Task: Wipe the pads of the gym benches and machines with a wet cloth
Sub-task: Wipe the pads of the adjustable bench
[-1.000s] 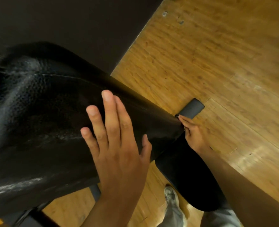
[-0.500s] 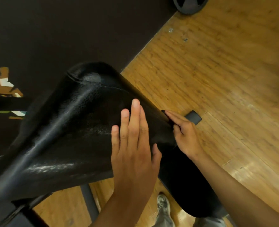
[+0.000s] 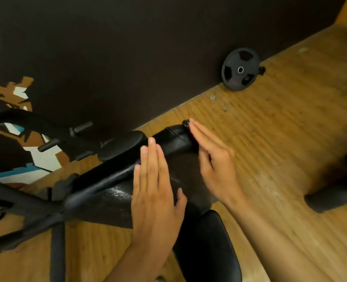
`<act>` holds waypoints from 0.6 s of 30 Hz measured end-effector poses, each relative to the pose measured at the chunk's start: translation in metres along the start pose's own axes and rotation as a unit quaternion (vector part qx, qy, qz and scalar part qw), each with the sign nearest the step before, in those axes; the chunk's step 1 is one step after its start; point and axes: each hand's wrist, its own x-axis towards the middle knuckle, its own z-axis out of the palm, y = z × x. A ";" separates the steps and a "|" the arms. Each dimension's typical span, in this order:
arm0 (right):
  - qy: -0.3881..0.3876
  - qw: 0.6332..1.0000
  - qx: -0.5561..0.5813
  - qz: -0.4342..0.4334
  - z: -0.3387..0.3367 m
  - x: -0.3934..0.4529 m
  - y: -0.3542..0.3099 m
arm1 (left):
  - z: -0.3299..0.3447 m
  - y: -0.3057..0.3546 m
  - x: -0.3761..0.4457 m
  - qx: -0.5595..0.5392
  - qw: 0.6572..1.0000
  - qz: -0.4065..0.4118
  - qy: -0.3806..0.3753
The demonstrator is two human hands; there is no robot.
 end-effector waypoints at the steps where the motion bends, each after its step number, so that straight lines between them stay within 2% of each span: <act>1: -0.022 0.999 -0.038 -0.030 -0.005 0.006 -0.007 | -0.004 -0.006 0.000 0.004 1.000 -0.007 -0.001; 4: -0.093 0.978 -0.155 -0.101 -0.014 0.022 -0.027 | -0.013 -0.027 -0.003 0.001 0.999 -0.033 -0.001; 9: -0.155 0.925 -0.316 -0.146 0.002 0.026 -0.064 | -0.023 -0.064 -0.015 -0.033 0.998 -0.046 0.013; 14: -0.157 0.889 -0.395 -0.170 0.035 0.013 -0.092 | -0.034 -0.118 -0.039 -0.081 0.995 -0.062 0.022; 18: -0.200 0.875 -0.384 -0.216 0.104 -0.007 -0.129 | -0.038 -0.151 -0.055 -0.153 0.986 -0.061 0.007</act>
